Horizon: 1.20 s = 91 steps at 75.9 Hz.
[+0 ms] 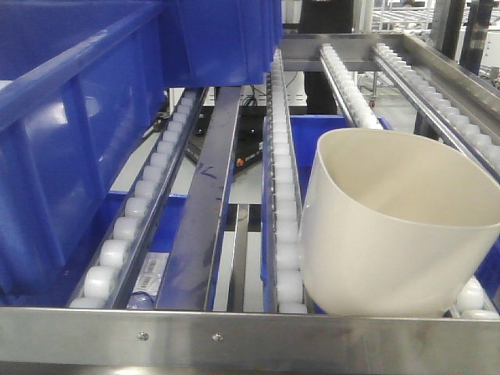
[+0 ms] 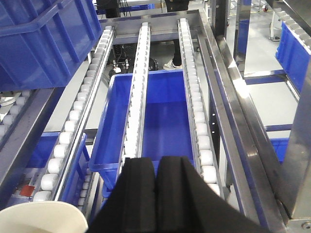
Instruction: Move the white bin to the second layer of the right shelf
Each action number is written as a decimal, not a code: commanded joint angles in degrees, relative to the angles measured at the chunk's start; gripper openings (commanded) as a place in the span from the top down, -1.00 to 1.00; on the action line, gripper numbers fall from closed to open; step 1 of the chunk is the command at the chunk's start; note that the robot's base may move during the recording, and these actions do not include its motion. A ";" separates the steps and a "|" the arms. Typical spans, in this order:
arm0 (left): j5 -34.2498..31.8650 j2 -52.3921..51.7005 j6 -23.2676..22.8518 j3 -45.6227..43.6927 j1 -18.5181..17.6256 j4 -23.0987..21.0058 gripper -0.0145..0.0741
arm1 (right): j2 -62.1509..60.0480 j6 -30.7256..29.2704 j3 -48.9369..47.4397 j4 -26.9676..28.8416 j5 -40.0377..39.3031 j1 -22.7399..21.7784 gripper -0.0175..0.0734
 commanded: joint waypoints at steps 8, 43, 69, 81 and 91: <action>-5.01 -0.80 -0.30 2.11 -0.15 0.00 0.48 | -7.38 -0.10 2.33 0.00 -4.93 -3.12 0.49; -5.01 -0.80 -0.30 2.11 -0.15 0.00 0.48 | -25.96 -0.10 27.97 0.00 -14.67 -5.47 0.49; -5.01 -0.80 -0.30 2.11 -0.15 0.00 0.48 | -30.19 -0.10 28.75 0.00 -15.30 -5.47 0.49; -5.01 -0.80 -0.30 2.11 -0.15 0.00 0.48 | -30.14 -0.10 28.75 0.00 -15.32 -5.47 0.49; -5.01 -0.80 -0.30 2.11 -0.15 0.00 0.48 | -30.14 -0.10 28.75 0.00 -15.32 -5.47 0.49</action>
